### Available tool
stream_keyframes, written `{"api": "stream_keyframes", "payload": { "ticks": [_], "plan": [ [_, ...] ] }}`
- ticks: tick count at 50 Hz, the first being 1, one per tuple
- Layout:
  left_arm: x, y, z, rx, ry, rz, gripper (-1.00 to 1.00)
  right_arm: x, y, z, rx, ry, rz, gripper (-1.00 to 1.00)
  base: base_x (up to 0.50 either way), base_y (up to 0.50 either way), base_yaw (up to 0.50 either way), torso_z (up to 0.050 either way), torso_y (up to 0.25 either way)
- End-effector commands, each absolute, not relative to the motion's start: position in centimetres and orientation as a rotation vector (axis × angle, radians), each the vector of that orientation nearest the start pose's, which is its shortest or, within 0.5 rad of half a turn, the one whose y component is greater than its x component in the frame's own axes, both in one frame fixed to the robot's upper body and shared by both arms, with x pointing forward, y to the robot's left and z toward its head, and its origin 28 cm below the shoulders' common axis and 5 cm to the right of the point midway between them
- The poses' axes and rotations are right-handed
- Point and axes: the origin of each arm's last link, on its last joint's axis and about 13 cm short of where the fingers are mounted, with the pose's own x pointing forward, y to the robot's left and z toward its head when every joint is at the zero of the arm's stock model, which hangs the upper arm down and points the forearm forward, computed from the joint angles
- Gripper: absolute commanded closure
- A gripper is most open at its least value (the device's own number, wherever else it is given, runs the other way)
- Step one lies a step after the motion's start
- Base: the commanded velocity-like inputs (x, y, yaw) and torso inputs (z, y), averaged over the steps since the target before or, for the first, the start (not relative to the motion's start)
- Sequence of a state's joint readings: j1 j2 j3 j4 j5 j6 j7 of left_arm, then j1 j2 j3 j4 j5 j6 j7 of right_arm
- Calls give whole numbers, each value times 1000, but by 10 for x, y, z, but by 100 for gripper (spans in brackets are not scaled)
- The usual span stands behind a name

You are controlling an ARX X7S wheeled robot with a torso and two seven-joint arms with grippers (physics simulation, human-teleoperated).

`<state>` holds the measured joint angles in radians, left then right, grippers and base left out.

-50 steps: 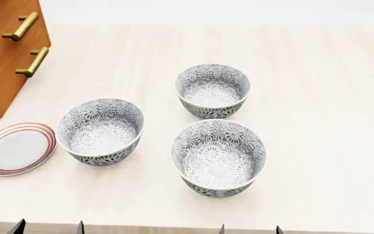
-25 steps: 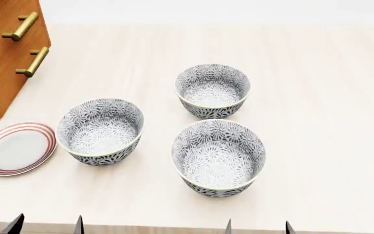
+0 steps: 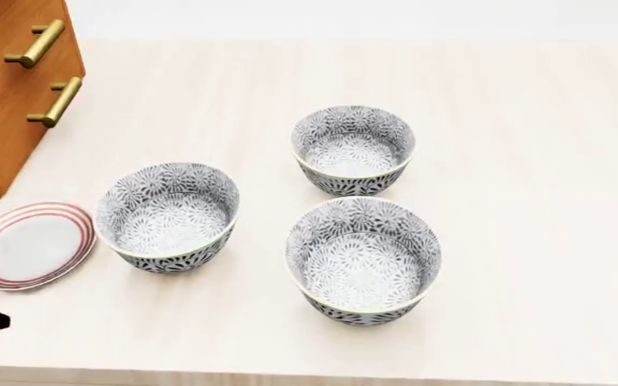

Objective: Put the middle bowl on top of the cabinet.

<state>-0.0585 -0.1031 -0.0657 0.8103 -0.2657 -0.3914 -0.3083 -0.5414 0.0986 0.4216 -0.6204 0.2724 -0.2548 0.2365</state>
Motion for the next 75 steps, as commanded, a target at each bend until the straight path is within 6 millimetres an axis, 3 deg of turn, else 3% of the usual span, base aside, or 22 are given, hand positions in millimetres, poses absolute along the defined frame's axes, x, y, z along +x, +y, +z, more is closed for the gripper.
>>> {"api": "stream_keyframes", "payload": {
  "ticks": [1,14,35,45,75],
  "plan": [
    [155,227,203,-184,-650,310,-100,41,-198,128,-151,-513,-627,-100,0,500,0,0,0],
    [169,232,198,-204,-581,322,-100,49,-187,133,-143,-523,-614,-100,0,500,0,0,0],
    [172,228,193,-204,-568,290,-100,53,-183,138,-160,-542,-624,-100,0,500,0,0,0],
    [173,227,192,-203,-562,286,-100,50,-184,139,-164,-547,-646,-100,21,0,0,0,0],
    [173,227,192,-219,-541,277,-100,43,-184,143,-191,-566,-659,-100,431,0,0,0,0]
  ]
}}
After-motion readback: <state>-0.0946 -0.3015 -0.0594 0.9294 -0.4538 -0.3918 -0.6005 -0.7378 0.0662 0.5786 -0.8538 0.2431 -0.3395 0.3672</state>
